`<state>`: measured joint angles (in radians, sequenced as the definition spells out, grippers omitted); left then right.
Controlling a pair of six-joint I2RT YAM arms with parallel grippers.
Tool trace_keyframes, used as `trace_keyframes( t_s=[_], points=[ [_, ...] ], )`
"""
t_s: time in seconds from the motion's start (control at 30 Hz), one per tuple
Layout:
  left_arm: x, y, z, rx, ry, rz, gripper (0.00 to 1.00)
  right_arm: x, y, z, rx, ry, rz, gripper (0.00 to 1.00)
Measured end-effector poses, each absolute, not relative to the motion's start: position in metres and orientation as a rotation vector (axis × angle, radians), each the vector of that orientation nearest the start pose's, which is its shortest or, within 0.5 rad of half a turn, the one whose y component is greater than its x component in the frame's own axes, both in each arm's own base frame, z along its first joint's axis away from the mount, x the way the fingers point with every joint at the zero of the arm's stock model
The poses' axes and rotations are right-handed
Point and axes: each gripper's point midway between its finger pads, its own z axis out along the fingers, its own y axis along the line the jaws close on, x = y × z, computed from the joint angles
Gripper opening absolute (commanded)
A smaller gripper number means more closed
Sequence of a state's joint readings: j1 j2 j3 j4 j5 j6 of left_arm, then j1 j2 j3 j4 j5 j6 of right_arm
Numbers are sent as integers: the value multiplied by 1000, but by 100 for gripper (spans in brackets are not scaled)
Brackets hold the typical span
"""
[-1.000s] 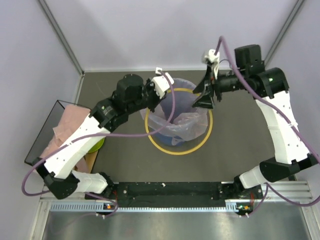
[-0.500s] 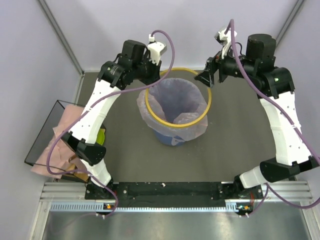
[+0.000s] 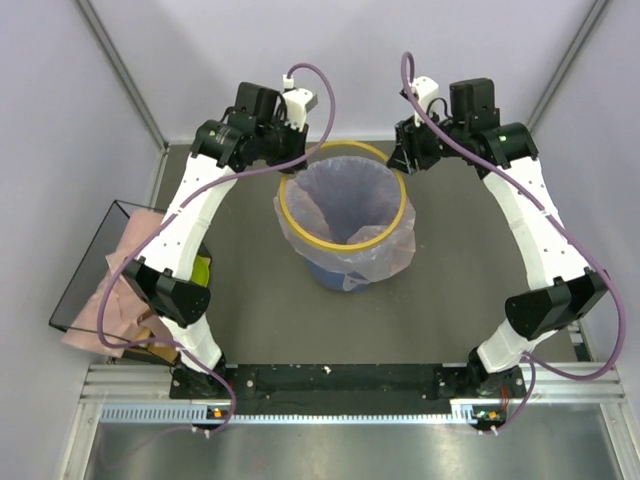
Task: Put the trash bags into the trash bin
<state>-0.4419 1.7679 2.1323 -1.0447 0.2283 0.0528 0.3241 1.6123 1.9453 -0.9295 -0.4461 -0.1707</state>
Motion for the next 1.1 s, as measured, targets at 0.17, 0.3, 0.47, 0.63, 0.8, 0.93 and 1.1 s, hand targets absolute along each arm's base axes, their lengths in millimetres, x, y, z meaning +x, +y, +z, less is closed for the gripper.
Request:
trace_keyframes(
  t_s=[0.17,0.3,0.47,0.63,0.8,0.93,1.1],
  points=[
    [381,-229,309,702,2212,-492,0,369,198,336,-791,2039,578,31],
    [380,-230,298,705,2236,-497,0,370,197,323,-813,2057,570,30],
    [380,-230,294,702,2248,-499,0,370,197,317,-832,2056,567,41],
    [383,-232,295,688,2238,-505,0,371,196,313,-844,2061,556,48],
    [384,-233,298,678,2229,-510,0,369,196,310,-857,2070,555,37],
    [386,-233,301,674,2219,-506,0,371,197,307,-868,2071,559,27],
    [389,-232,297,668,2229,-492,9,374,200,296,-875,2099,580,27]
  ],
)
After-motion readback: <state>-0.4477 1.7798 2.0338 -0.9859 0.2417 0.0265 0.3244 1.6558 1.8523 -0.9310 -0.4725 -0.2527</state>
